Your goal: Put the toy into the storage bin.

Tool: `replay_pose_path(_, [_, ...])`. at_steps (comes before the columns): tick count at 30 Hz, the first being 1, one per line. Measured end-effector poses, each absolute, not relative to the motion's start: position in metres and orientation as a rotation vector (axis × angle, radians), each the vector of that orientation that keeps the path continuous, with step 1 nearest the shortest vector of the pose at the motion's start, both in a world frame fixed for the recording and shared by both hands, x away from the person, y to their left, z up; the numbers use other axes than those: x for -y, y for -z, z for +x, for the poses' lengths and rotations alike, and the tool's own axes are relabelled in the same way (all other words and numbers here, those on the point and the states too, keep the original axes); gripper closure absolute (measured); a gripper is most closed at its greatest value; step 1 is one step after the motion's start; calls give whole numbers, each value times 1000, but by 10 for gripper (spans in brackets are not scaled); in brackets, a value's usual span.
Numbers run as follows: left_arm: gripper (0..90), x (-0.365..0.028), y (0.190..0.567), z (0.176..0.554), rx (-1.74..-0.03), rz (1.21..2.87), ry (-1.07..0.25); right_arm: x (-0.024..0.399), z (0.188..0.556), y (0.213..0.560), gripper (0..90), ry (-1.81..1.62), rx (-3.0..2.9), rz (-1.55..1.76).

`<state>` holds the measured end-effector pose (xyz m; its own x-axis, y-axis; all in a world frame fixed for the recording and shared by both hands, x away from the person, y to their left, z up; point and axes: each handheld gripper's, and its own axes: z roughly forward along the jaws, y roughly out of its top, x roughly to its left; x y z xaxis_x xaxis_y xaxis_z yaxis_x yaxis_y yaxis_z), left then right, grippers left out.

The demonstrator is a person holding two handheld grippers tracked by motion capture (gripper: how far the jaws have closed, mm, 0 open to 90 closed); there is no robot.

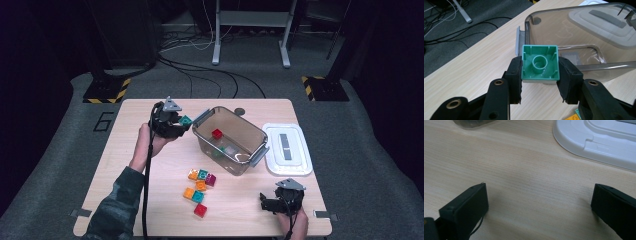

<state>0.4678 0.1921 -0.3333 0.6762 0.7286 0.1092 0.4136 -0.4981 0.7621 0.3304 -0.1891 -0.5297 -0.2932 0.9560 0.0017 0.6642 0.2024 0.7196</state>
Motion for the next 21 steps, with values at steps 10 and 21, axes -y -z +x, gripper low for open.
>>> replay_pose_path(10, [582,-182,328,478,-857,2172,-555,189,331,530,0,-866,-2033,1506])
replay_pose_path(21, [582,-171,324,491,-847,2186,-557,189,331,530,0,-866,-2032,1507])
